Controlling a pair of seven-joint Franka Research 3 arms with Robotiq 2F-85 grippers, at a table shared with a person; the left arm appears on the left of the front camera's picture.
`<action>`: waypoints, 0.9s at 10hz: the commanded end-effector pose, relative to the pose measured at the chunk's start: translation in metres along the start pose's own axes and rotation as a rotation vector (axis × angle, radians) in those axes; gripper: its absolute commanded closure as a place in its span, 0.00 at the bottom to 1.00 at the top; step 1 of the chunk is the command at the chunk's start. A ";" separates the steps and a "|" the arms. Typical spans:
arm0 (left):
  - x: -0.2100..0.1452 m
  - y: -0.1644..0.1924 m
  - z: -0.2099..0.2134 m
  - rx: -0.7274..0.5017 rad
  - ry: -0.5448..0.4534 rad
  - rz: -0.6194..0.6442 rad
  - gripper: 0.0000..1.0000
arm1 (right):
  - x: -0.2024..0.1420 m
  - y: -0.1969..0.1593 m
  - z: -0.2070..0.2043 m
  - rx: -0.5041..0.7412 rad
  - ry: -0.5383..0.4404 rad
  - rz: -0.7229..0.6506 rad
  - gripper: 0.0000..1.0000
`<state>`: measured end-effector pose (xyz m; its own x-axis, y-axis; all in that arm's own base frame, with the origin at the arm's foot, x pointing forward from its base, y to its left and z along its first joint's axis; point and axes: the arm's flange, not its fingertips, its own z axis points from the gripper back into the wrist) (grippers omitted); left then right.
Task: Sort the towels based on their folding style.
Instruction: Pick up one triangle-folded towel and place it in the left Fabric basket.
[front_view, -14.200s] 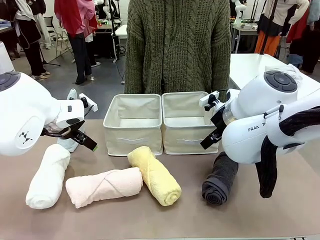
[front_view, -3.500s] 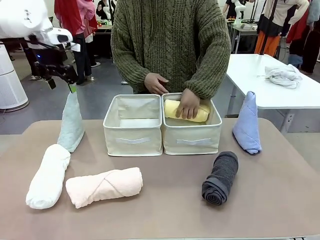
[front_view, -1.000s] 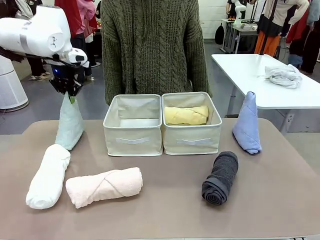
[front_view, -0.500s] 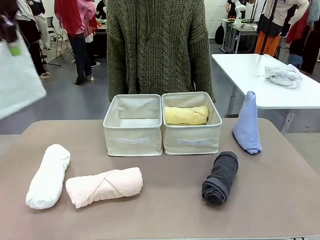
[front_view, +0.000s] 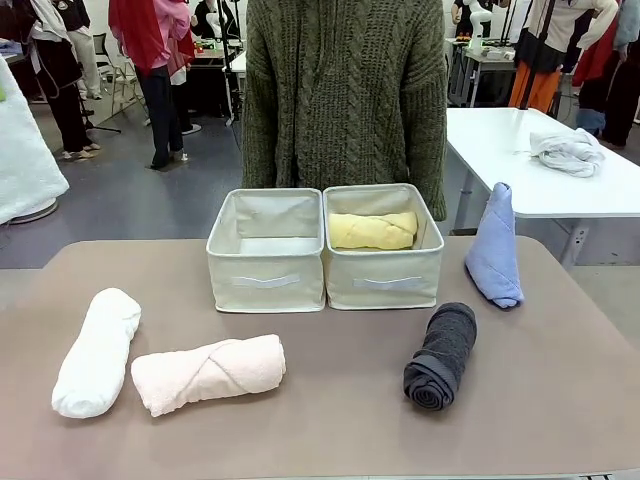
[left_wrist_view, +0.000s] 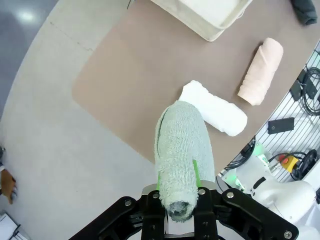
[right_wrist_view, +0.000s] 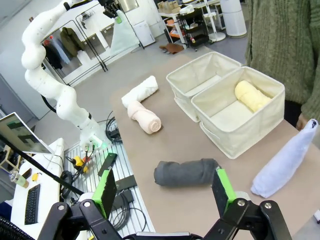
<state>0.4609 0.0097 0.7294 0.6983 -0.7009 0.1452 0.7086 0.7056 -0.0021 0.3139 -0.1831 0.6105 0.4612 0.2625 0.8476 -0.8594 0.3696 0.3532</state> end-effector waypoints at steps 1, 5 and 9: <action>0.003 -0.002 0.004 0.029 0.005 0.005 0.94 | -0.001 0.002 0.000 0.008 -0.001 0.007 0.00; 0.047 -0.040 0.016 0.051 -0.044 -0.158 0.82 | -0.001 0.002 0.000 0.008 -0.001 0.007 0.00; -0.036 -0.023 0.039 0.035 0.084 -0.298 0.82 | -0.001 0.002 0.000 0.008 -0.001 0.007 0.00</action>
<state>0.4518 -0.0511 0.7469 0.5061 -0.8607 0.0550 0.8590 0.5088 0.0572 0.3137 -0.1834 0.6105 0.4620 0.2625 0.8471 -0.8588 0.3707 0.3536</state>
